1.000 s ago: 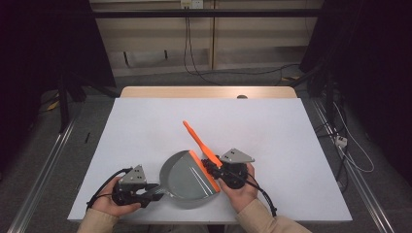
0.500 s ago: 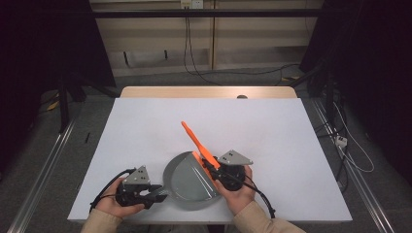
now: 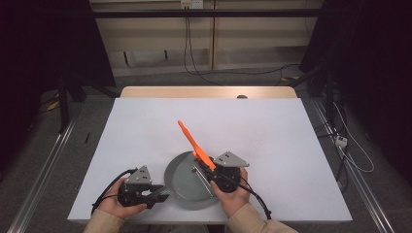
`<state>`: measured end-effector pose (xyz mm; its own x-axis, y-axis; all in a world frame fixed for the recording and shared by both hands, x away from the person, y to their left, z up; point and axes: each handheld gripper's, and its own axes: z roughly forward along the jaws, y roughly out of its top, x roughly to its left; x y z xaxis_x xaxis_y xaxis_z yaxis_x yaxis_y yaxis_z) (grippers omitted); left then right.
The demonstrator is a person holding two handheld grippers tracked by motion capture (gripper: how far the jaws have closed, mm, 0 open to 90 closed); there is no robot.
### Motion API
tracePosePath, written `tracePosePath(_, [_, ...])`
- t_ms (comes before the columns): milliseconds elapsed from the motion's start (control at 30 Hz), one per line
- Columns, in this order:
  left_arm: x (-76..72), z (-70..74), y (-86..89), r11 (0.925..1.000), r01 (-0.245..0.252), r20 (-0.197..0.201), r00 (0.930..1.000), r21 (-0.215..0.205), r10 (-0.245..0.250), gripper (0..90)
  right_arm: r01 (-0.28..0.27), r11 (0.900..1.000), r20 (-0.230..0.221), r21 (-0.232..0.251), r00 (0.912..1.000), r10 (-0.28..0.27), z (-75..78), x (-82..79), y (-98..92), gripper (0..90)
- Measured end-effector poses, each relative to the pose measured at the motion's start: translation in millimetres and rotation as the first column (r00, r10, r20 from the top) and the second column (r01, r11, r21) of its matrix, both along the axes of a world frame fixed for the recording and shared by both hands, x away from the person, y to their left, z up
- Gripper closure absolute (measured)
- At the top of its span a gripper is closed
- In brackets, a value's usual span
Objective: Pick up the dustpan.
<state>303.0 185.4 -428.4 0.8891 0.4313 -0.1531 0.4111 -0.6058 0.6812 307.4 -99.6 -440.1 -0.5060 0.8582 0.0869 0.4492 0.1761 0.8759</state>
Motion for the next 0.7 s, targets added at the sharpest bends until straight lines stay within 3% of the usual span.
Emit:
tracePosePath(100, [0.3,0.0,0.6,1.0,0.005,0.002,1.0,0.006,-0.005,62.6,-0.024,0.999,0.005,0.04,0.9997,0.024,4.8,-0.4,7.0,70.2])
tracePosePath(167, [-0.5,-0.3,0.8,0.9999,-0.002,0.012,0.9999,0.015,0.002,62.6,-0.055,0.998,0.007,0.036,0.9985,0.055,8.7,-0.8,16.8,70.9])
tracePosePath(233, [-0.6,-1.9,1.5,1.0,0.006,0.008,0.9999,0.004,-0.006,62.6,-0.081,0.996,0.02,0.028,0.9965,0.081,9.9,0.1,23.9,71.1])
tracePosePath(300, [-0.8,-3.0,2.0,1.0,0.0,0.006,1.0,-0.006,0.0,62.6,-0.092,0.994,0.028,0.06,0.9955,0.091,11.5,2.2,24.6,71.1])
tracePosePath(500, [-0.3,-3.4,2.8,1.0,0.001,0.005,1.0,-0.004,-0.001,62.6,-0.097,0.992,0.059,0.083,0.994,0.092,24.8,9.0,9.6,71.2])
tracePosePath(700, [-0.1,-3.3,2.9,1.0,-0.001,0.003,1.0,-0.005,0.001,62.7,-0.064,0.995,0.081,0.078,0.995,0.058,36.2,17.7,-15.9,71.1])
